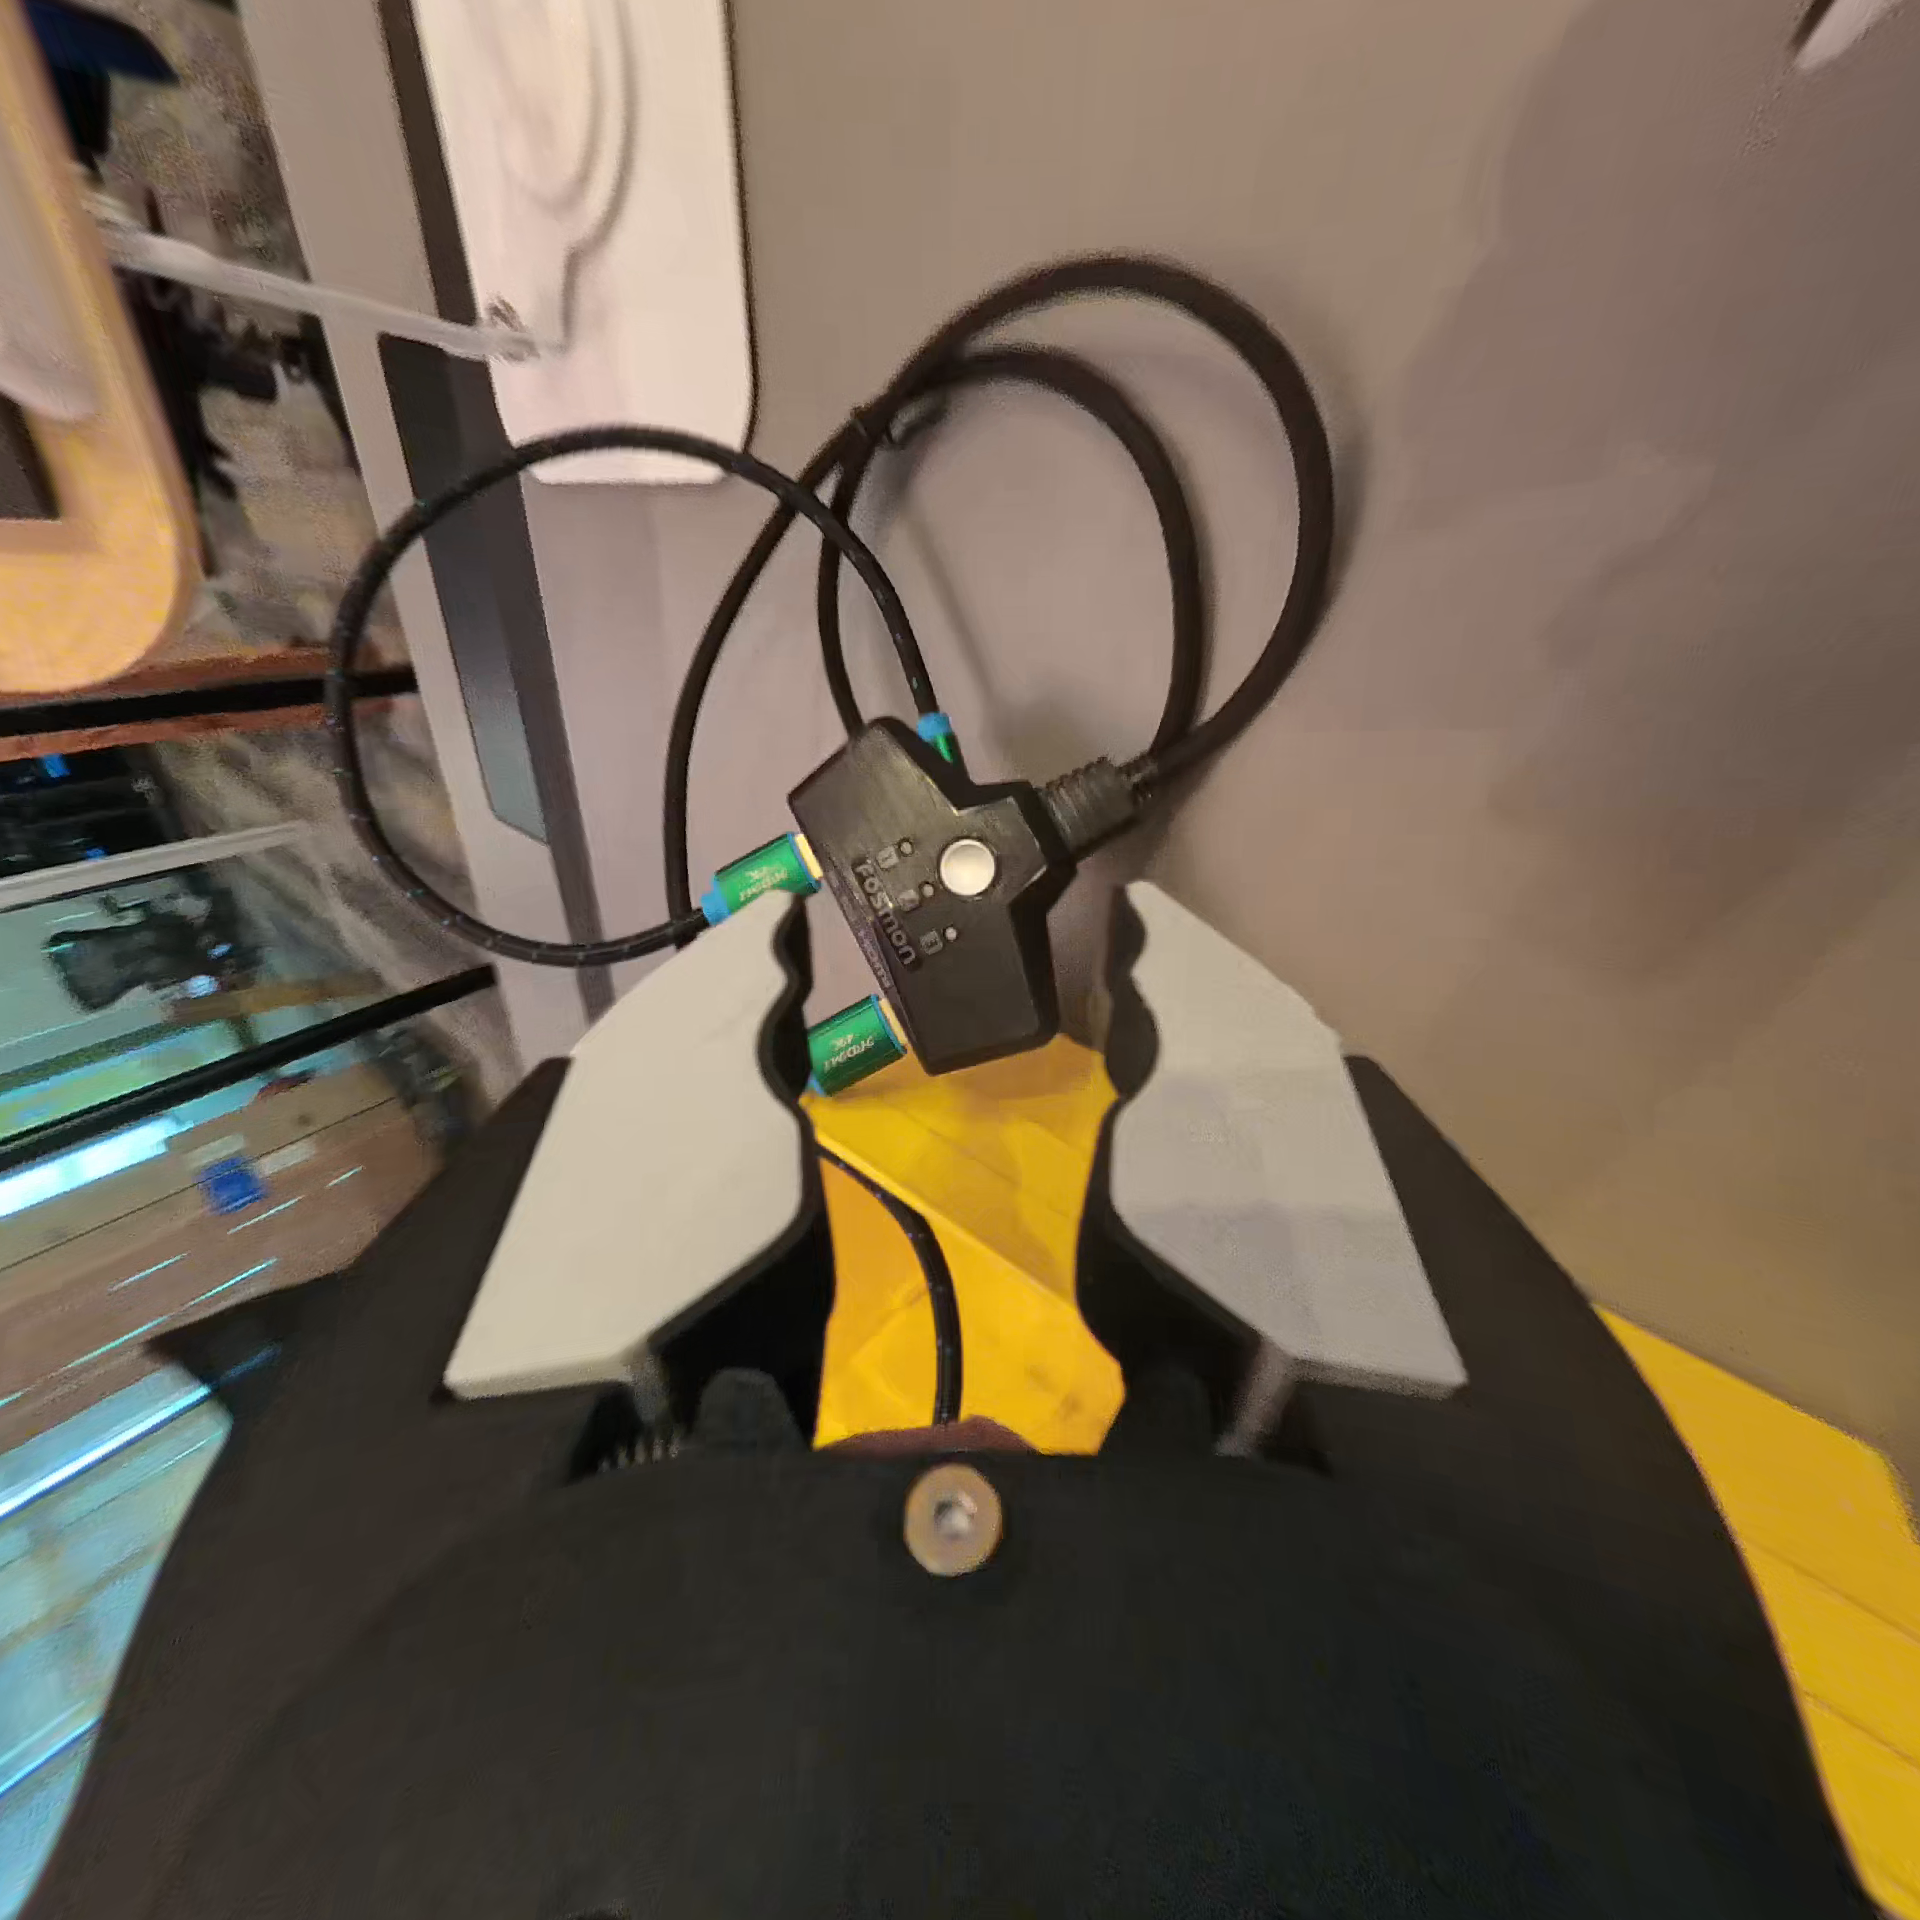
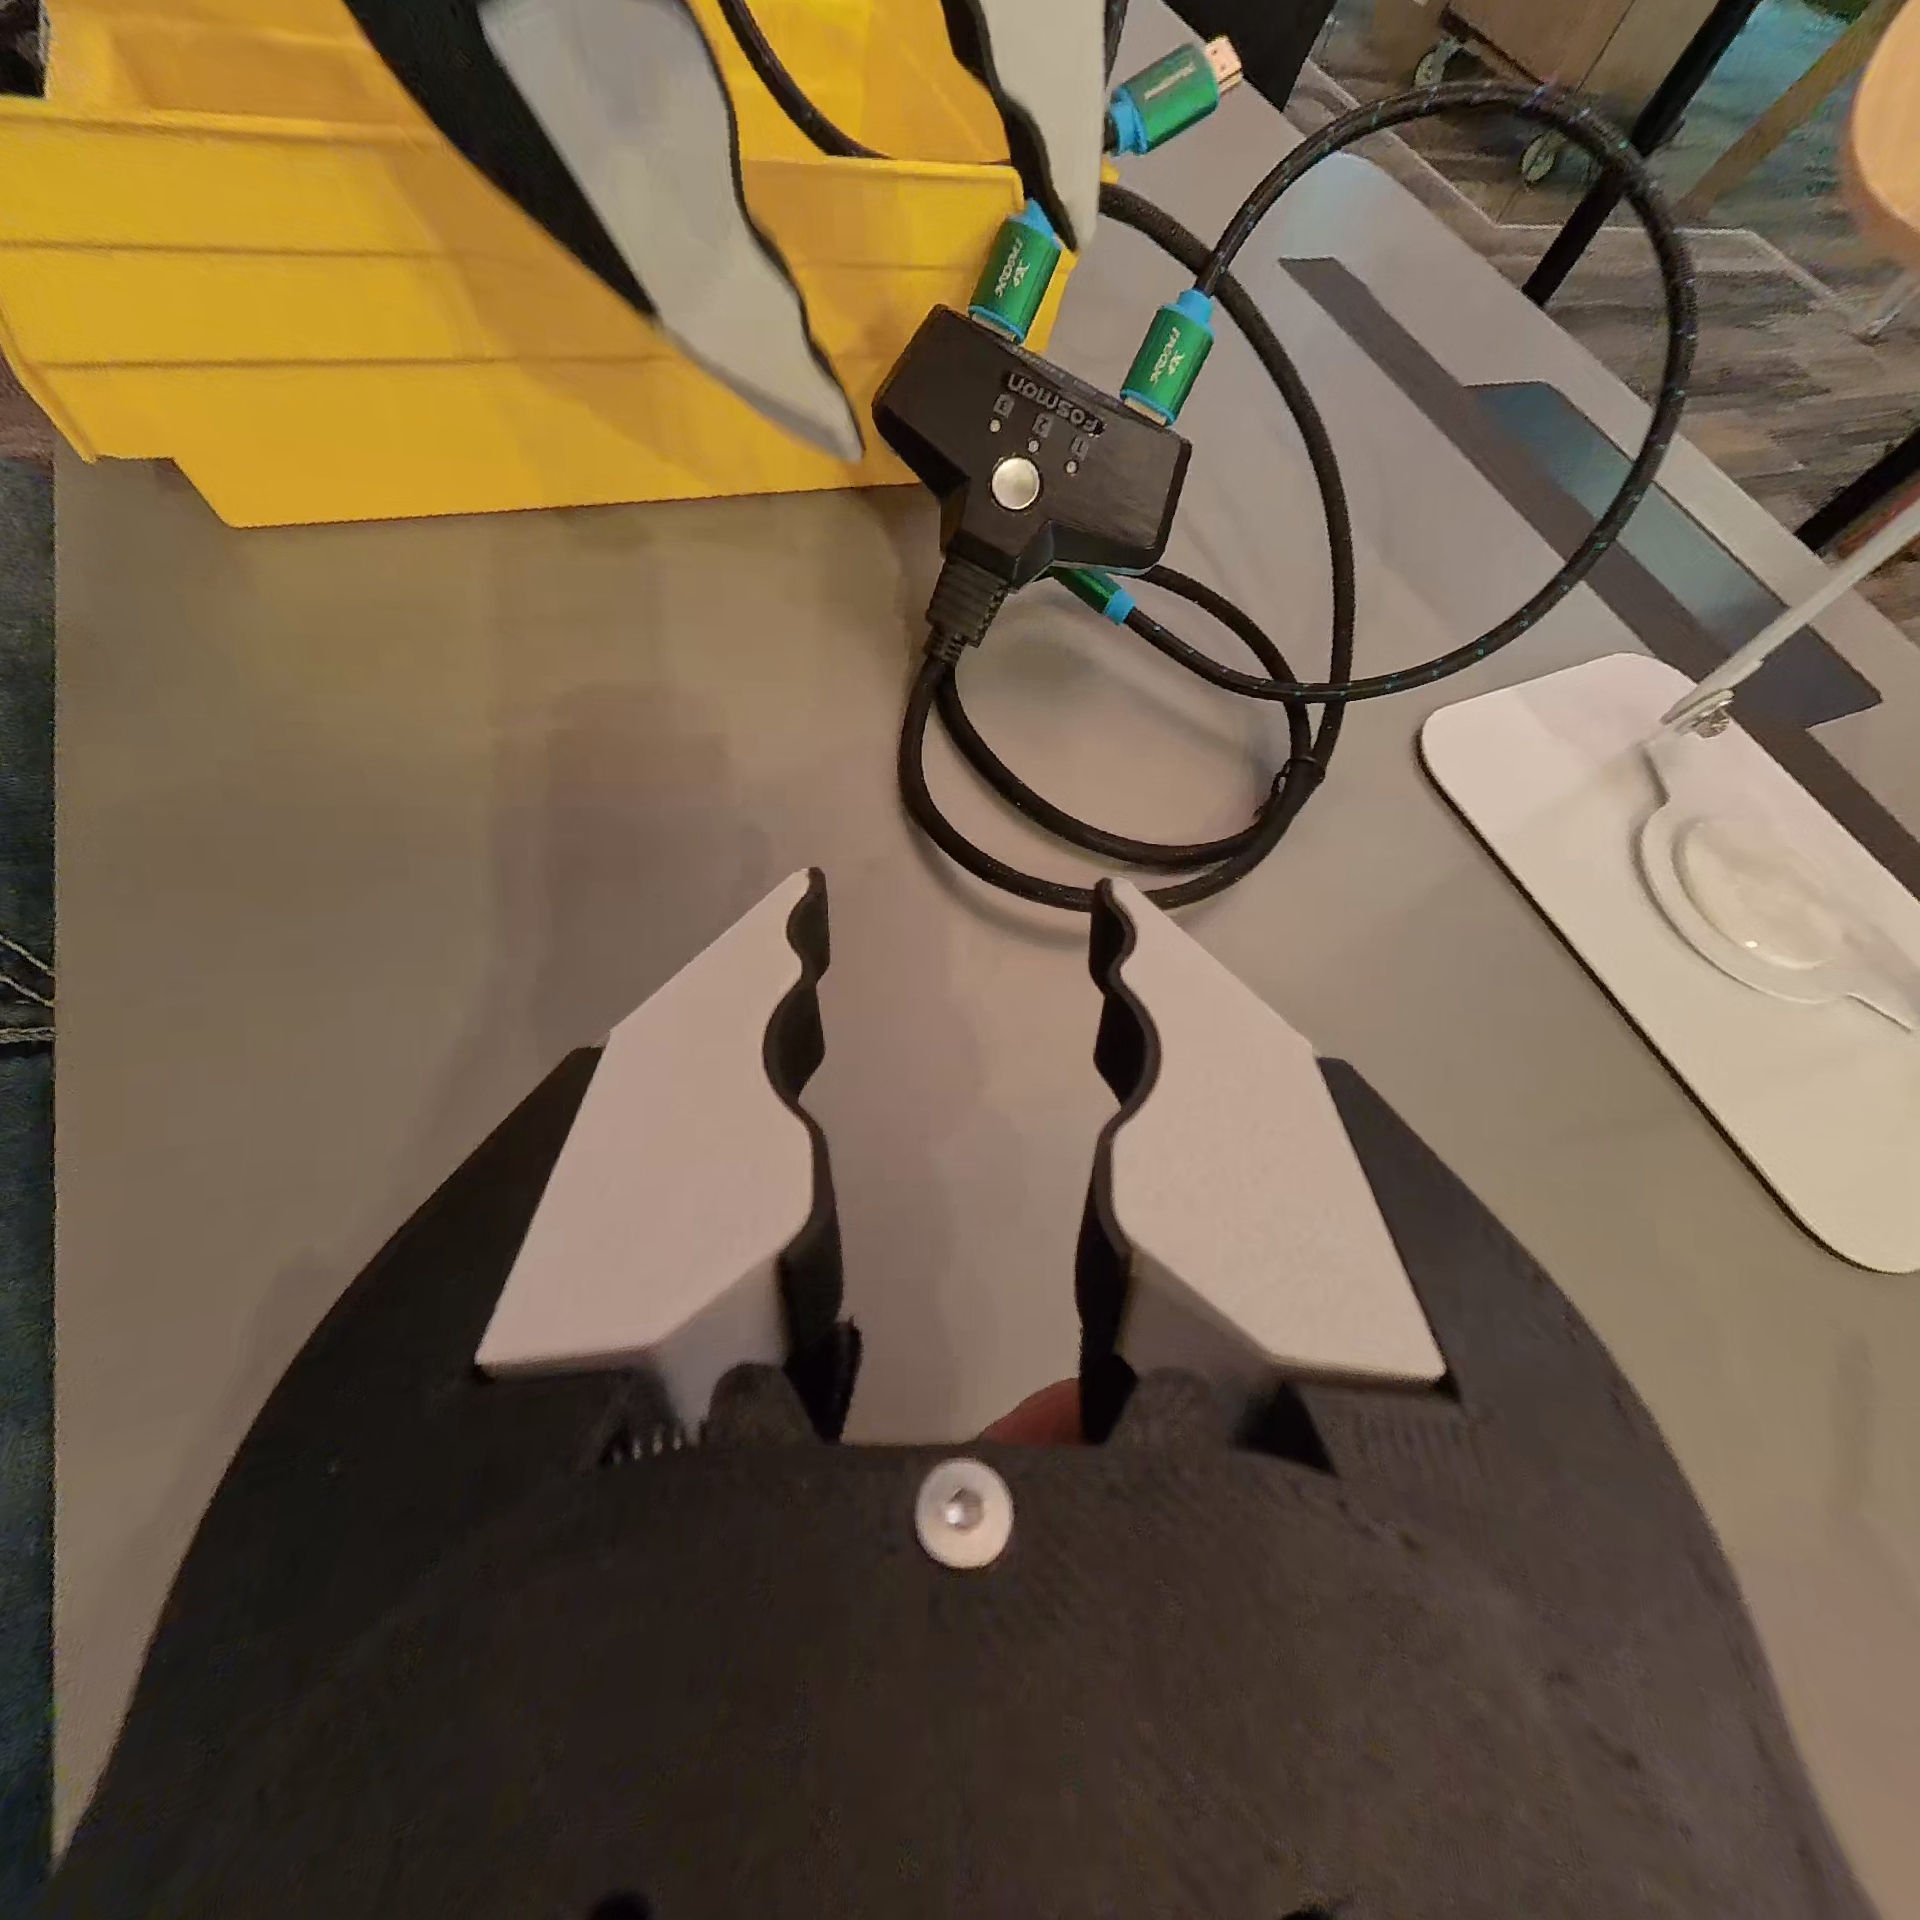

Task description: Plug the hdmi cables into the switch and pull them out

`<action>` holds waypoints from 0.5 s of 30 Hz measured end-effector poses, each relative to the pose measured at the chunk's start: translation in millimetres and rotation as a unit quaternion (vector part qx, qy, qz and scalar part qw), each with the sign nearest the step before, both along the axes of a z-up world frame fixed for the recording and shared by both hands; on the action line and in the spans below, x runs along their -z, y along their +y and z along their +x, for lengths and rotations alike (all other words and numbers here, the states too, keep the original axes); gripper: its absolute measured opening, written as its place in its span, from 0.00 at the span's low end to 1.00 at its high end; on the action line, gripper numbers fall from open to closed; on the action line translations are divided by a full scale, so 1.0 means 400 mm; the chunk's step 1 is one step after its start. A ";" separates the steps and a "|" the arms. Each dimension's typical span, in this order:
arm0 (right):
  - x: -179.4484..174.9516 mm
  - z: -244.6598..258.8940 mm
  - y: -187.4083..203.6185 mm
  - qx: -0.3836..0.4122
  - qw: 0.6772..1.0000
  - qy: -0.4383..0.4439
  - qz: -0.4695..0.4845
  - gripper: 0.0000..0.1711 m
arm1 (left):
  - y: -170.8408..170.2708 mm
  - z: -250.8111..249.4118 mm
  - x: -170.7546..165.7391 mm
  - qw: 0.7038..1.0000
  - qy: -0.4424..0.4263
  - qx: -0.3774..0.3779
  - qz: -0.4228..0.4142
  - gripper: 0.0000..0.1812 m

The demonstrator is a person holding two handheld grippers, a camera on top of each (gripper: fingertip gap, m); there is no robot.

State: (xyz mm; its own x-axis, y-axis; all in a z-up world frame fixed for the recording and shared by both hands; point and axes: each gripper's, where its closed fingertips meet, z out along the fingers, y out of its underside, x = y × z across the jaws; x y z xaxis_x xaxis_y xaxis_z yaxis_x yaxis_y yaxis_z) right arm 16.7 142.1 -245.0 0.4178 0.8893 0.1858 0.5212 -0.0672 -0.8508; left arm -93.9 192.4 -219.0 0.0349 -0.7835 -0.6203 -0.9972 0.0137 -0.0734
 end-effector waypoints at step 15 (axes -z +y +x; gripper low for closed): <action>0.057 -0.028 0.000 -0.001 1.000 0.008 -0.009 0.27 | 0.160 -0.134 0.143 0.943 0.296 -0.051 0.144 0.33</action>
State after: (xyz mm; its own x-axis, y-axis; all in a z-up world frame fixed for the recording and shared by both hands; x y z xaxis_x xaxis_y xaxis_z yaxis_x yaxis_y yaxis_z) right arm 5.7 142.3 -267.8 0.4194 0.8932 0.1624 0.5070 -0.0820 -0.8580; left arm -147.6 256.2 -276.3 -0.3177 -0.5912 -0.7413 -0.8595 -0.1506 0.4885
